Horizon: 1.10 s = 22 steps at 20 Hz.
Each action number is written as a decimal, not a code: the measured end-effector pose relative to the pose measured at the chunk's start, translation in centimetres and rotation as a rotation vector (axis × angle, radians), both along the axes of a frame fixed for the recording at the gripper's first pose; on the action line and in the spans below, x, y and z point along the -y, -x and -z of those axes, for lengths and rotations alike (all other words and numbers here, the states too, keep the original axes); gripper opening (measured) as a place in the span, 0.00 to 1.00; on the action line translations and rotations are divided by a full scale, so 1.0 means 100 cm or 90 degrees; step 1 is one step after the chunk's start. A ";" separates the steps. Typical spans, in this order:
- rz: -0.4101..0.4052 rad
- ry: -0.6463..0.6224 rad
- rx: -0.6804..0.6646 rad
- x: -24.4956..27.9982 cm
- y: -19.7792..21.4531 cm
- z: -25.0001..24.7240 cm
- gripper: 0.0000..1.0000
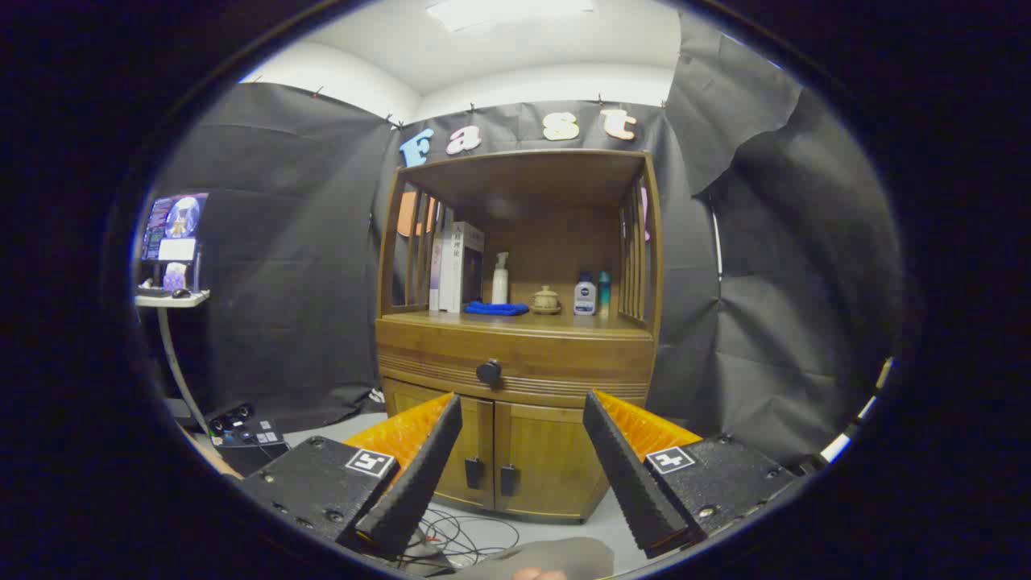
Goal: Pull open the drawer, take out the items inside it, and place them on the countertop above the cabinet.
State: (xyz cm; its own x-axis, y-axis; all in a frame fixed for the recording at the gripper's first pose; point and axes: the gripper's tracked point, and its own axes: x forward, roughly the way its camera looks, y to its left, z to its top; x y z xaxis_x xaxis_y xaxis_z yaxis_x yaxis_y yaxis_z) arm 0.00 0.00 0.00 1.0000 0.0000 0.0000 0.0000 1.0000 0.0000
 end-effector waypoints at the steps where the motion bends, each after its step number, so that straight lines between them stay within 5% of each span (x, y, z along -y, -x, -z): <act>1: -0.001 -0.004 -0.003 -0.002 0.000 0.001 0.99; 22: -0.010 0.008 -0.009 -0.001 0.000 0.005 0.99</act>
State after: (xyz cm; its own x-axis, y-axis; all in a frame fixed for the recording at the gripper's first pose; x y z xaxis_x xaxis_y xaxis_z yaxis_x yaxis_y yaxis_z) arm 0.00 0.12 -0.47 0.9998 0.0160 -0.0144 -0.0161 0.9998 -0.0129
